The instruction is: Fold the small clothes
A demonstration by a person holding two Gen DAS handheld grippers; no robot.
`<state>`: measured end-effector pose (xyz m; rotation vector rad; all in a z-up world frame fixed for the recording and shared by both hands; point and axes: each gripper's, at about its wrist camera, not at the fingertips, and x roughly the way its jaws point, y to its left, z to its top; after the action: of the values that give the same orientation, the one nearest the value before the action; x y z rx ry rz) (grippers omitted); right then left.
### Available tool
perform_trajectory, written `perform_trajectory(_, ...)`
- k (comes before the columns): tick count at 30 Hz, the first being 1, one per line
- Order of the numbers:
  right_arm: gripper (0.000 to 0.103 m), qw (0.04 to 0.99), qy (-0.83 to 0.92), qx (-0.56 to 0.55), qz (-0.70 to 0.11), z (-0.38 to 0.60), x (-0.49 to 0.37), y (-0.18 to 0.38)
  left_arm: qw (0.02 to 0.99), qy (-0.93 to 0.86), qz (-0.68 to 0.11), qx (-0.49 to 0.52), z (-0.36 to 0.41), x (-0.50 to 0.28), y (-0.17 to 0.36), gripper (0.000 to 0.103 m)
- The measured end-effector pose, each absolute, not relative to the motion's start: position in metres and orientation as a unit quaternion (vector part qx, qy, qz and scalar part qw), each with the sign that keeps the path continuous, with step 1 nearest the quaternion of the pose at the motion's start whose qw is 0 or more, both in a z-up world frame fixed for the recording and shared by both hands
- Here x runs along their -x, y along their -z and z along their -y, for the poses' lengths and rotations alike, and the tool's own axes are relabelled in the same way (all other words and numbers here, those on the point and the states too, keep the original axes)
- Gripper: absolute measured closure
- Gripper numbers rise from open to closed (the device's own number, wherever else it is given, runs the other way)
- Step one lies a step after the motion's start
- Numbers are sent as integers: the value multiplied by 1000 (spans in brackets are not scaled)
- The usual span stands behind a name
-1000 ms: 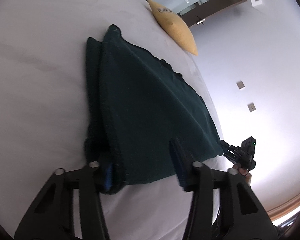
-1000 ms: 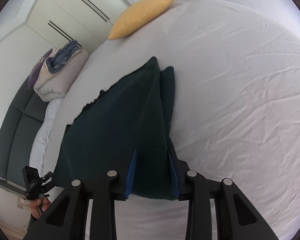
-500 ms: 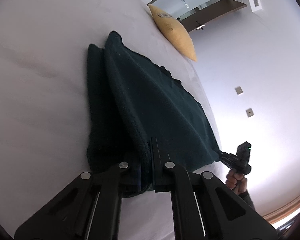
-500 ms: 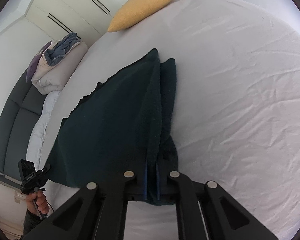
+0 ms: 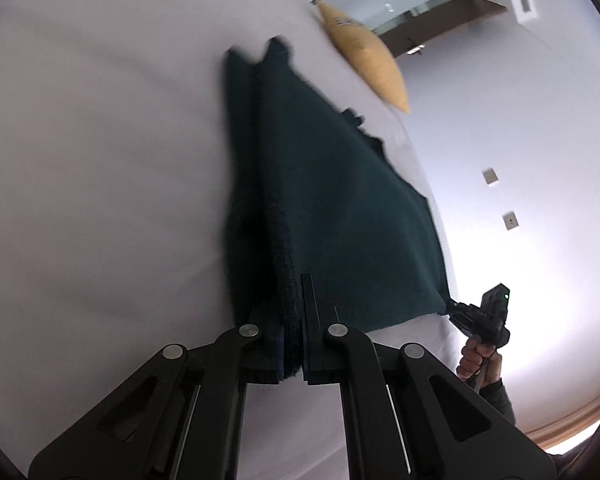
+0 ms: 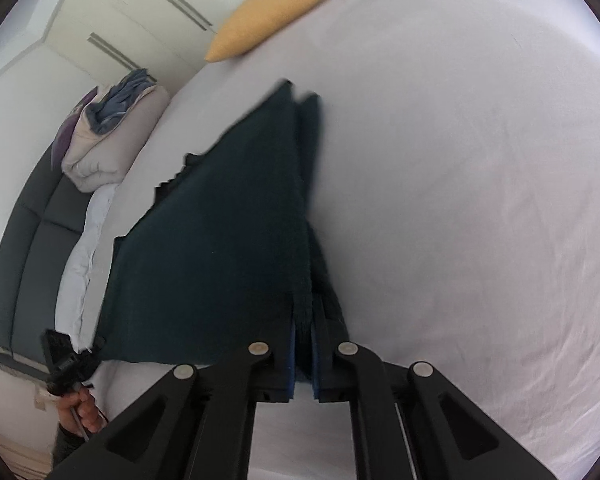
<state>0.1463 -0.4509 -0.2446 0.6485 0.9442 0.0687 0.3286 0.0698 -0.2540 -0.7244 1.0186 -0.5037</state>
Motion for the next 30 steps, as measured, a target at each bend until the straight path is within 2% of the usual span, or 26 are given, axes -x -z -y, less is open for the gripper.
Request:
perform_trajectory(16,94,848,-29,-300,-435,442,-141,237,791,225,-464,329,-68,-311,258,99)
perform_trajectory(25,96,852,-17,-281,-442,441,-142,239,794,216,-464,329,-70,-303,262,99)
perform_trajectory(30,100,842,-27,-313,-439,456,-144,256,783,217,-465,352,-79,-309,273,99)
